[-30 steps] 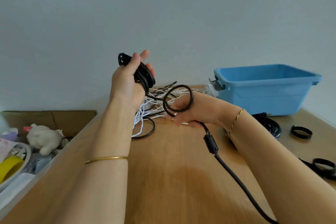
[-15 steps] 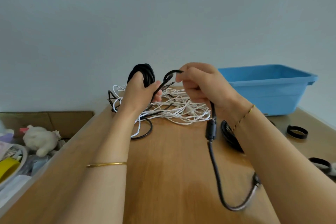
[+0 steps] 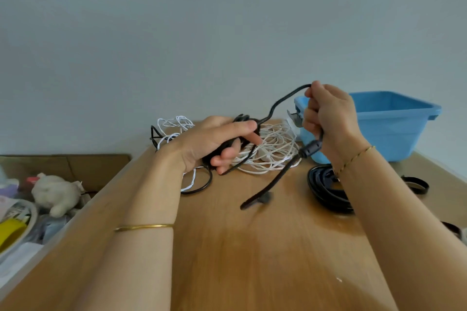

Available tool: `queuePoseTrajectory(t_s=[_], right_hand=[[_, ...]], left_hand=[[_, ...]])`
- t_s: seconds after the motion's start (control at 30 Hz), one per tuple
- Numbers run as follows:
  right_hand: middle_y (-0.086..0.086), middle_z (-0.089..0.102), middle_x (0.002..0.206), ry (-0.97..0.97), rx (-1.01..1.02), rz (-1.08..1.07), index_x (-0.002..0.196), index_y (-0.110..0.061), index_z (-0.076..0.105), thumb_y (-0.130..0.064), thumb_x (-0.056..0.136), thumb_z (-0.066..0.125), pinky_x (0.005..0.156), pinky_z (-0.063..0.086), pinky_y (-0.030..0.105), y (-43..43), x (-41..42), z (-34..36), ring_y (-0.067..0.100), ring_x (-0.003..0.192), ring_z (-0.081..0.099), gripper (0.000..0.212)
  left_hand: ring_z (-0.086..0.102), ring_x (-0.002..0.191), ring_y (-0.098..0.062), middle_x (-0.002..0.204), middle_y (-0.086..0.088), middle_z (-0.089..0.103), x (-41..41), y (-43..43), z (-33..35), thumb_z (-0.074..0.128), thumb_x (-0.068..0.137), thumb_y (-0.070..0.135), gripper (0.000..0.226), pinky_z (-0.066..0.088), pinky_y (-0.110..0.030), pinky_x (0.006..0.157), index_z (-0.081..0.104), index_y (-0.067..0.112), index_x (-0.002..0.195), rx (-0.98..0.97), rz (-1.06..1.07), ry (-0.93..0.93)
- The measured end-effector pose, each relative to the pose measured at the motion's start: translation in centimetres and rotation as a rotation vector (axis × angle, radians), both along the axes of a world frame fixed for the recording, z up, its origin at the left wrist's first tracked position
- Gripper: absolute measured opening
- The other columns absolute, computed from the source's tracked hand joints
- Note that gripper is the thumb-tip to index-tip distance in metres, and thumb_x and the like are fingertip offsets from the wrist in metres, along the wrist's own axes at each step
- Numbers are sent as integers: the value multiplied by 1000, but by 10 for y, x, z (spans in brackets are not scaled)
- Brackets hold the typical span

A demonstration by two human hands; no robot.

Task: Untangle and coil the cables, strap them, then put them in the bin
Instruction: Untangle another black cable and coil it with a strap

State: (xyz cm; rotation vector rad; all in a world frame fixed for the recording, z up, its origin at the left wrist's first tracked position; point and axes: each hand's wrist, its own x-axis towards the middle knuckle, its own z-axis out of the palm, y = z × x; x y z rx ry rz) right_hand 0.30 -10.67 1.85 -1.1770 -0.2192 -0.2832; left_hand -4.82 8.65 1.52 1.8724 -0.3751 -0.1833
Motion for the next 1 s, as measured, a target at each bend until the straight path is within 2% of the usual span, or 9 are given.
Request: queuePoseTrajectory(t_s=[0.1,0.2,0.3,0.43,0.53,0.7,0.8,0.9,1.0], right_hand=[[-5,27,51,37,-6,-5,74,-12,44,-16,100,40,35,21,17,5,5,-8,5,35,24,27],[-4,28,51,59,-38,-12,74,-12,45,-19,100,40,35,23,18,12,7,-11,6,35,24,27],[-4,31,52,64,-126,-31,72,-12,46,-21,99,41,34,26,20,18,10,-17,7,35,26,29],[-5,31,49,78,-368,-4,71,-13,49,-23,100,41,35,27,20,19,11,-25,9,35,27,31],[-7,32,46,67,-586,121,68,-14,50,-31,101,40,36,30,21,22,10,-31,7,35,28,38],[-7,33,47,-50,-857,290,80,-8,57,-34,102,34,37,33,23,36,-1,-32,10,38,29,41],[-7,34,48,-21,-925,408,92,-3,60,-28,102,34,37,32,23,43,-9,-28,10,40,28,37],[-2,36,56,41,-1039,500,101,-2,59,-22,99,38,38,34,24,48,-14,-25,13,43,30,29],[0,39,61,8,-1122,569,95,-2,57,-12,95,46,42,41,22,49,-19,-23,12,46,36,16]], left_hand=[[28,30,-6,44,3,35,-2,0,3,56,85,34,38,34,-20,36,68,1,100,-28,-153,106],[27,29,-4,43,4,35,-3,5,4,62,81,27,28,32,-17,35,71,4,94,-14,-234,164],[26,27,-2,40,7,34,-4,8,5,60,74,34,35,32,-15,34,73,5,89,-70,-285,219],[29,25,1,36,10,35,2,5,9,50,86,32,36,33,-13,32,74,5,88,-333,-311,236],[38,27,0,38,11,42,9,5,13,58,82,33,37,39,-16,33,71,2,96,-643,-409,254],[41,36,-4,48,9,43,12,2,13,42,92,42,51,44,-14,46,57,-3,111,-1080,-166,152],[49,50,-9,63,0,49,14,0,12,43,96,29,48,56,-26,68,42,-8,126,-1238,-66,26],[50,55,-12,70,-3,48,18,-1,11,42,98,22,19,56,-43,85,47,3,100,-1177,40,-104],[52,55,-12,63,-1,52,24,3,5,41,101,20,23,52,-46,87,47,9,82,-1090,254,-195]])
